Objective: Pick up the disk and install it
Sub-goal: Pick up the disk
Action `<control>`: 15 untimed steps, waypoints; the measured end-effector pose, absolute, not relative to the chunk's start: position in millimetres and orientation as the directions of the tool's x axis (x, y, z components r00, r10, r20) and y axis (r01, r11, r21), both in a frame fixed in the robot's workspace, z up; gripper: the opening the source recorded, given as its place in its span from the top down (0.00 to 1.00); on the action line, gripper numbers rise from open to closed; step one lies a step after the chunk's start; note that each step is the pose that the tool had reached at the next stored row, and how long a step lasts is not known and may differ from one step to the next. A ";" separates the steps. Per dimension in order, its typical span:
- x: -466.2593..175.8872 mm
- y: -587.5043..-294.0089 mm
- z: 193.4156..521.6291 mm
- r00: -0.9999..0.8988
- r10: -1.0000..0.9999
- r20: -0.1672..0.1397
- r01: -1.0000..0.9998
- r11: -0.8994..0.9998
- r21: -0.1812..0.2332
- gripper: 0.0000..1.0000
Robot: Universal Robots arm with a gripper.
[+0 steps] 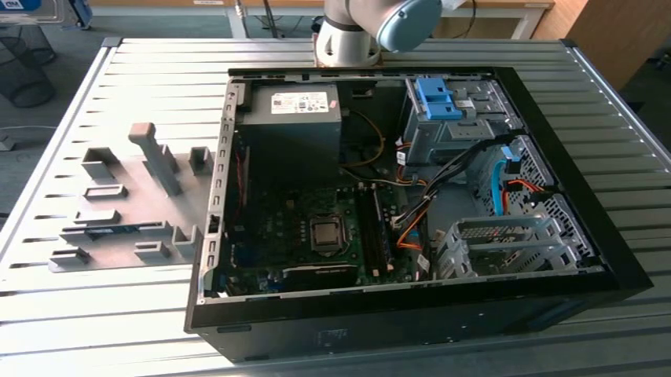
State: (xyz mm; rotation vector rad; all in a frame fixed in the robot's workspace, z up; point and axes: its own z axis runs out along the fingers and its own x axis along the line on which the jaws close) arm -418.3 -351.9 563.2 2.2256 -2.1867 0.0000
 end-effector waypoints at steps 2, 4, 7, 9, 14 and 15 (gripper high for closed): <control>-417.6 -351.8 563.2 0.018 -1.000 0.015 -1.000 -0.017 0.015 0.63; -417.5 -351.9 563.2 0.018 -1.000 0.015 -1.000 -0.018 0.015 0.63; -417.4 -351.9 563.2 0.018 -1.000 0.015 -1.000 -0.018 0.015 0.63; -416.7 -351.9 563.3 0.018 -1.000 0.015 -1.000 -0.018 0.015 0.63; -413.2 -351.8 563.2 0.018 -1.000 0.015 -1.000 -0.018 0.015 0.63; -412.8 -351.9 563.2 0.018 -1.000 0.015 -1.000 -0.017 0.015 0.63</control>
